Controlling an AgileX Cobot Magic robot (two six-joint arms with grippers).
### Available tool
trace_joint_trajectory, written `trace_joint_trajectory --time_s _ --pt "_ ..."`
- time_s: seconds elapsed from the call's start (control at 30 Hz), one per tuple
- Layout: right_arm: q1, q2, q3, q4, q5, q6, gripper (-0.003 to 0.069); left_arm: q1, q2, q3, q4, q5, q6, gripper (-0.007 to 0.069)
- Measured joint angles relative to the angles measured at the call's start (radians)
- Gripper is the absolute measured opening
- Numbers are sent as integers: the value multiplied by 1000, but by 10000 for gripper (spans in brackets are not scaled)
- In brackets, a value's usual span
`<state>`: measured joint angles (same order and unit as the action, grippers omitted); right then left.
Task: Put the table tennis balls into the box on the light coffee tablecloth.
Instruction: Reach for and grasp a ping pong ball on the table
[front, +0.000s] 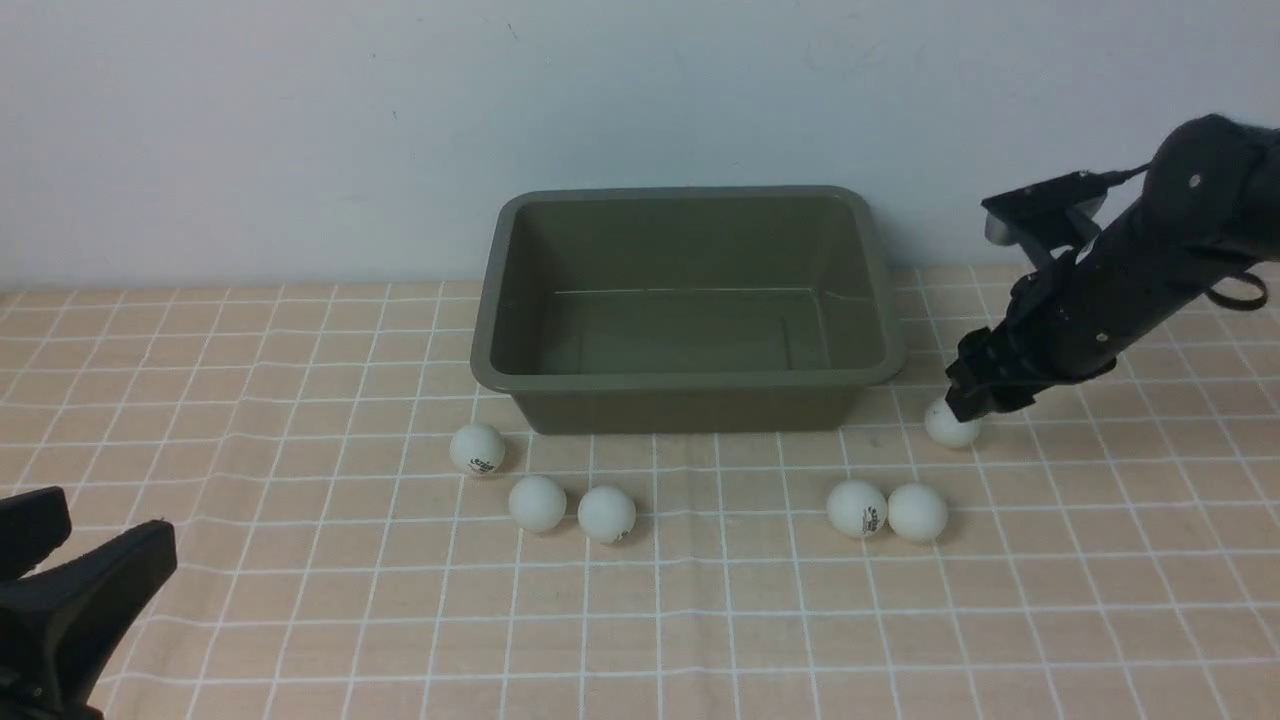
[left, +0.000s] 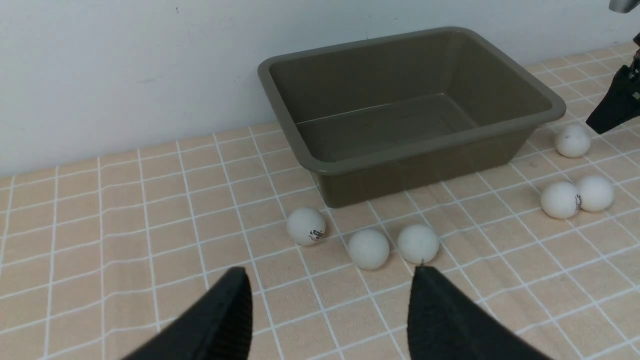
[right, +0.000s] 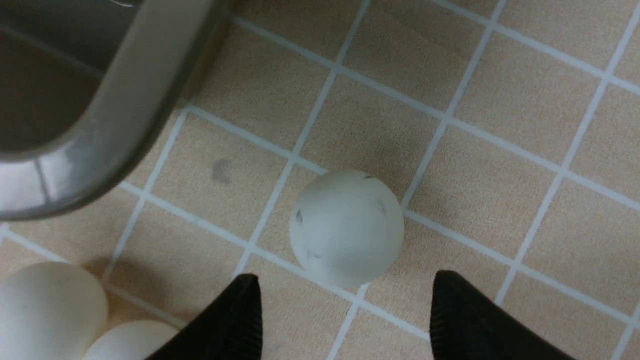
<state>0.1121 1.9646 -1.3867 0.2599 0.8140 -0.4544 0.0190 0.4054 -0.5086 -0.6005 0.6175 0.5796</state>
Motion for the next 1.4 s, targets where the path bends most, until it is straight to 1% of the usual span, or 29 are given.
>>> trace_joint_trajectory --time_s 0.23,0.53,0.67,0.73,0.77,0.8,0.9,1.03,1.13,1.17,1.27,1.4 --pt "0 33 0 9 -48 -32 414 0 0 0 0 0 7 351" --pt "0 97 -7 84 -85 -82 414 0 0 0 0 0 10 351" --pt "0 108 -7 99 -104 -88 409 0 0 0 0 3 10 351" --pt "0 108 -7 99 -107 -88 398 0 0 0 0 5 9 351" --pt "0 108 -7 93 -111 -88 370 0 0 0 0 6 9 351" --pt "0 108 -8 84 -111 -88 361 0 0 0 0 8 8 351" --pt "0 108 -8 60 -111 -84 362 0 0 0 0 8 8 351" --pt "-9 75 -10 4 -112 -34 362 0 0 0 0 9 7 351" --pt "-19 17 -39 0 -107 -13 362 0 0 0 0 13 7 351" --pt "-20 1 -61 10 -102 -13 362 0 0 0 0 16 7 351" --pt "-18 -37 -143 107 -53 -33 362 0 0 0 0 31 7 351" --pt "-5 -32 -230 287 30 -143 362 0 0 0 0 34 6 351"
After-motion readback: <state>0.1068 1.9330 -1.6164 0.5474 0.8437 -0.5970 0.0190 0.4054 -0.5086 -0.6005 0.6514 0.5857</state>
